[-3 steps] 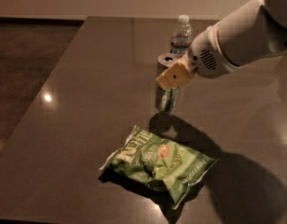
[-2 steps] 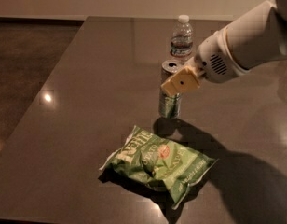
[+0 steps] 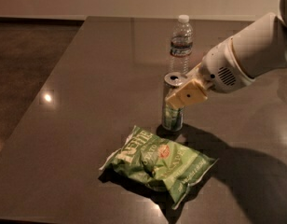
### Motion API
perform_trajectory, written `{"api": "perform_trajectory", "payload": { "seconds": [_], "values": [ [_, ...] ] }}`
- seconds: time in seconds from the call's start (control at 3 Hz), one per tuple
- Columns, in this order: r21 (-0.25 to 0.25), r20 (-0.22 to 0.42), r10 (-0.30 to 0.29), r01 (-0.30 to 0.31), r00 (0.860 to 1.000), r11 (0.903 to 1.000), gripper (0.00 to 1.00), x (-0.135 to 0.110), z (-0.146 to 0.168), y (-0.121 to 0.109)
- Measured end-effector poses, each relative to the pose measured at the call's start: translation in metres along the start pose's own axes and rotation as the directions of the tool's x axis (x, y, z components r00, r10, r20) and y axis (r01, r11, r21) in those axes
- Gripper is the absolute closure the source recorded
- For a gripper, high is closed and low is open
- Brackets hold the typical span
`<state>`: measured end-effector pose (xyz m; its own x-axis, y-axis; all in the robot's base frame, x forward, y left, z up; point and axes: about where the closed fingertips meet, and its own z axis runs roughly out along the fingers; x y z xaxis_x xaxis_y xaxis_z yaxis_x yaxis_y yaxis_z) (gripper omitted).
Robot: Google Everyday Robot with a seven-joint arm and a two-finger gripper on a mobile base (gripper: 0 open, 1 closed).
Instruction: Move redbull can near green jalapeno chip bag
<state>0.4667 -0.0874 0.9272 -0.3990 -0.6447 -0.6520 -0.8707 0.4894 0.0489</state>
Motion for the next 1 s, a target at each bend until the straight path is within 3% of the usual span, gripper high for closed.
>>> {"api": "perform_trajectory", "payload": {
  "seconds": [0.33, 0.67, 1.0],
  "values": [
    [-0.045, 0.011, -0.034, 0.034, 0.999, 0.9984, 1.0, 0.008, 0.0045, 0.0036],
    [-0.098, 0.051, -0.064, 0.068, 0.997, 0.9928, 0.84, 0.0144, 0.0074, 0.0074],
    [-0.139, 0.086, -0.082, 0.094, 0.993, 0.9858, 0.61, 0.0177, 0.0065, 0.0106]
  ]
}}
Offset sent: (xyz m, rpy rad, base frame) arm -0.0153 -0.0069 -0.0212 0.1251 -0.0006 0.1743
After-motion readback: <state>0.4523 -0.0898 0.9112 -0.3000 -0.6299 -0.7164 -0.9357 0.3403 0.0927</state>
